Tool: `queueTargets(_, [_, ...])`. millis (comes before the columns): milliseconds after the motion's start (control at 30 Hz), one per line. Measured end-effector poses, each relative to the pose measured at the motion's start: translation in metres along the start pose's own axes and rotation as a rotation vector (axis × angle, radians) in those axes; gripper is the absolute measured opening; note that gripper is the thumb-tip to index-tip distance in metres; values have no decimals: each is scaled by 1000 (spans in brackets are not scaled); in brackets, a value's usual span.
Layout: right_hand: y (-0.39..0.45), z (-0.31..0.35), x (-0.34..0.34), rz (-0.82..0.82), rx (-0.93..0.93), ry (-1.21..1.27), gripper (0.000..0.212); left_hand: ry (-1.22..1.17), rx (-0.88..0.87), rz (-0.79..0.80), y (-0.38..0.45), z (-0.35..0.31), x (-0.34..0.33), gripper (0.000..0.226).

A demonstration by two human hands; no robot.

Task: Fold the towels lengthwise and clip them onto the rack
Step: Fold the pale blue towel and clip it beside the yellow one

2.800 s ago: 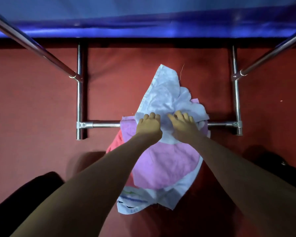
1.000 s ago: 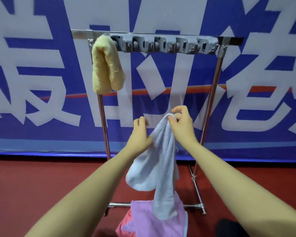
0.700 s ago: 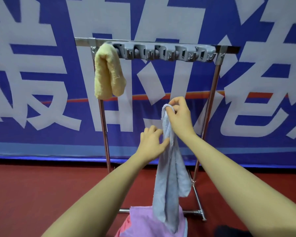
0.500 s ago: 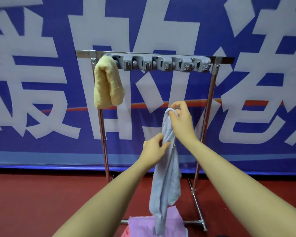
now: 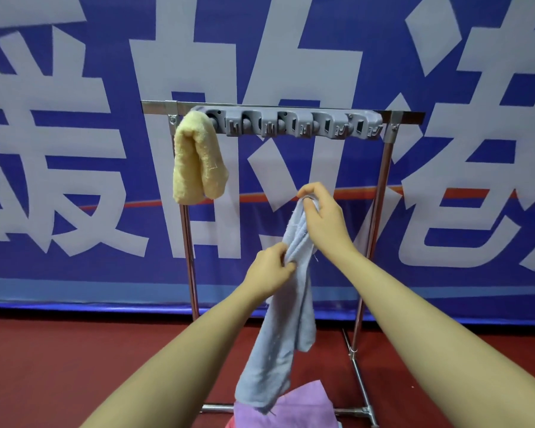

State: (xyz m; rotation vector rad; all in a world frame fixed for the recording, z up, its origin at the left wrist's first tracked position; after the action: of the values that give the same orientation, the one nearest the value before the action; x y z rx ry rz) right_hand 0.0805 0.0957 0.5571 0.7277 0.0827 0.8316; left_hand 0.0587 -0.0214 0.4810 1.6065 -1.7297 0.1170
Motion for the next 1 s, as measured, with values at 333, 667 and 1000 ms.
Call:
queueTargets(333, [12, 2, 2, -178, -105, 55, 16, 45, -73, -144, 4, 5, 12, 10])
queueTargets(667, [14, 3, -6, -120, -88, 120, 27, -222, 61, -151, 8, -5, 16, 9])
queueTargets(1000, [16, -9, -6, 2, -137, 97, 38, 298, -185, -219, 26, -9, 33, 16])
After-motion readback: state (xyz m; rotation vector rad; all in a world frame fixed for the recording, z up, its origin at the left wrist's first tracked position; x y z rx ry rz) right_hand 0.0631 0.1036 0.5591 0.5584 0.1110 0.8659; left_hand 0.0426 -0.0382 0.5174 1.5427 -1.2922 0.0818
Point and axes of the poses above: each hand's wrist, its own y-axis towards the middle knuckle, its own x-axis out of the back of the hand, z = x × y, the point moved 1 cm from there along y, towards the middle knuckle, and after that the axes turned 14 degrees about -z, right-handed, at the moved point
